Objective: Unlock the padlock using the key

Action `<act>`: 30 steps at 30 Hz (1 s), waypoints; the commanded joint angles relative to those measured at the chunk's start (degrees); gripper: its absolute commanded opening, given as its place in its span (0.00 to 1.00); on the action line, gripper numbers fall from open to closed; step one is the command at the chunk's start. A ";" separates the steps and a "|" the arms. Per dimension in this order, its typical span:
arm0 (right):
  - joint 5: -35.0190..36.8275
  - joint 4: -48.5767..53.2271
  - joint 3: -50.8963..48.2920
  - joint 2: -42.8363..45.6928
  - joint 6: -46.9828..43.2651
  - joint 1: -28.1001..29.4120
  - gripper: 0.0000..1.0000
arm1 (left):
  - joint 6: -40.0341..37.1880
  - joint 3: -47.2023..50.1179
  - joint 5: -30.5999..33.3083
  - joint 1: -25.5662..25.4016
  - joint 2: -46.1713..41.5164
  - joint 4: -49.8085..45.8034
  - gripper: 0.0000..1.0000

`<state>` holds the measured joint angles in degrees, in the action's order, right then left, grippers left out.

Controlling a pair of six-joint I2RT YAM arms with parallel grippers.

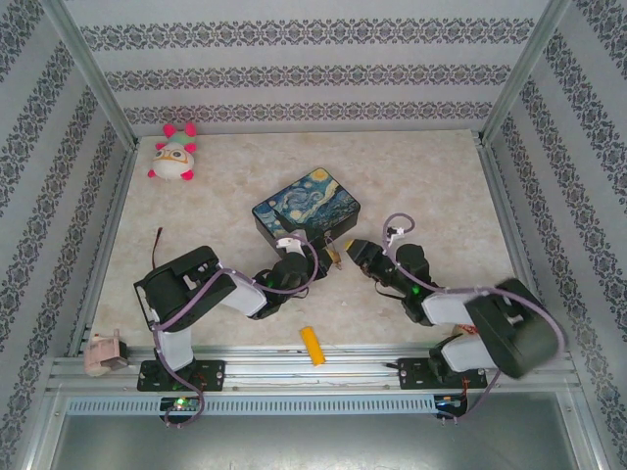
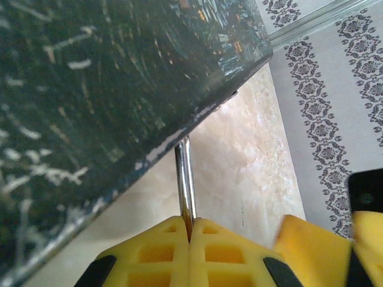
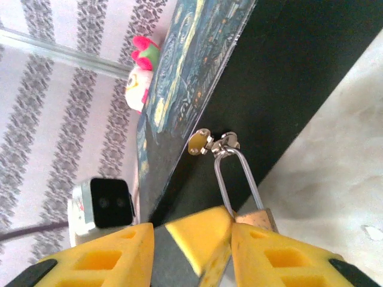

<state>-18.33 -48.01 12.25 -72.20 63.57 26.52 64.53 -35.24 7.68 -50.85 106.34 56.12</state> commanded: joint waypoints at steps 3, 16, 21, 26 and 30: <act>10.25 44.75 7.03 18.75 -19.69 3.27 0.38 | 2.59 -0.15 -1.10 -0.65 -2.22 0.83 0.00; 15.62 63.51 12.95 24.60 -33.41 10.64 0.31 | 2.75 -5.74 -3.50 0.99 -7.55 -17.84 0.00; 16.80 62.74 17.84 16.72 -37.21 13.55 0.30 | 4.39 -7.85 -6.29 2.24 -7.90 -23.73 0.00; 16.96 61.08 21.32 10.19 -39.48 15.30 0.28 | 5.87 -8.86 -7.87 3.12 -8.87 -27.05 0.00; 17.88 60.46 23.30 7.18 -41.44 16.87 0.28 | 7.81 -8.62 -10.31 4.27 -8.57 -26.32 0.00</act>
<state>-2.31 13.39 33.36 -63.83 25.04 42.30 70.00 -42.65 -0.54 -47.83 99.35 31.22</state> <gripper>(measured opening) 0.285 0.042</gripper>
